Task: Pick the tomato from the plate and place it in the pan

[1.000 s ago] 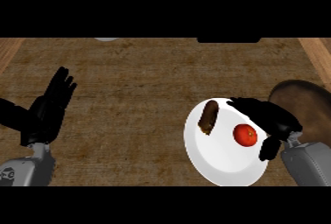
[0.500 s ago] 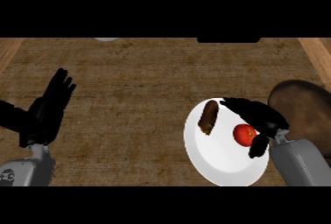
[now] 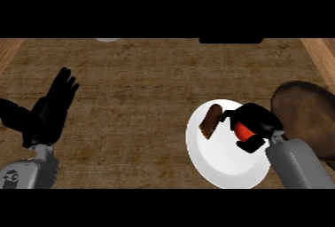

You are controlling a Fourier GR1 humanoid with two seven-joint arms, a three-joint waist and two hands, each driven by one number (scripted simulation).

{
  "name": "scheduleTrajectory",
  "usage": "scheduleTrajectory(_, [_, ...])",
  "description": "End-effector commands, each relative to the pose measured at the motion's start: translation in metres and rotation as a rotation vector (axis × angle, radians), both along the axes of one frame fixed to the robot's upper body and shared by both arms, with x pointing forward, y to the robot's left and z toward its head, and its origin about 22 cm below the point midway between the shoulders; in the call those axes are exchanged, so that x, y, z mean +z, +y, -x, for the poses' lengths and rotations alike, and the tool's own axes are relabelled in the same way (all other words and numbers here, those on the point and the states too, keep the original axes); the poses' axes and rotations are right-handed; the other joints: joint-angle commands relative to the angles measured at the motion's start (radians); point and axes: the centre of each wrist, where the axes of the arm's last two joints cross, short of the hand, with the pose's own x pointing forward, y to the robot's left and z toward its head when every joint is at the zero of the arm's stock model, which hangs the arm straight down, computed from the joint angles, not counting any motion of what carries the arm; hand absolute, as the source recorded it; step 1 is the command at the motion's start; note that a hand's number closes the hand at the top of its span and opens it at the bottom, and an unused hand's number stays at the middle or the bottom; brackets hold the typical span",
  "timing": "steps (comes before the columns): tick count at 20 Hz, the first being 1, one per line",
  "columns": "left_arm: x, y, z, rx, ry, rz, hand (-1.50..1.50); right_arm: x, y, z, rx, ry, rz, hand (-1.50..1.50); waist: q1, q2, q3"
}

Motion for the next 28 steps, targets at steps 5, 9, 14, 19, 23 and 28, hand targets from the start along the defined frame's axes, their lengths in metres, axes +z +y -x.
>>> scheduleTrajectory(5, [-0.031, 0.021, 0.005, -0.001, 0.012, 0.002, 0.0, -0.013, 0.01, -0.007, 0.014, -0.003, -0.079, 1.5, -0.001, 0.003, 0.002])
scheduleTrajectory(9, [-0.005, -0.01, 0.021, -0.005, -0.003, 0.005, 0.0, -0.01, -0.018, 0.0, -0.052, -0.11, -0.13, 1.5, 0.001, 0.001, 0.003])
scheduleTrajectory(14, [-0.012, 0.01, 0.015, 0.041, 0.008, 0.0, 0.0, 0.011, 0.019, 0.048, -0.193, -0.23, -0.085, 1.5, -0.035, -0.01, 0.0])
scheduleTrajectory(19, [-0.008, 0.021, 0.015, 0.059, 0.011, -0.011, 0.0, 0.044, 0.051, 0.09, -0.316, -0.42, 0.018, 1.5, -0.052, -0.018, -0.001])
scheduleTrajectory(23, [-0.002, 0.011, 0.007, 0.047, 0.024, 0.009, 0.0, 0.103, 0.06, 0.119, -0.362, -0.639, 0.007, 1.5, -0.044, -0.014, 0.0])
scheduleTrajectory(28, [-0.012, 0.019, 0.008, 0.019, 0.01, 0.005, 0.0, 0.161, 0.059, 0.173, -0.413, -0.726, 0.002, 1.5, -0.026, -0.005, 0.0])
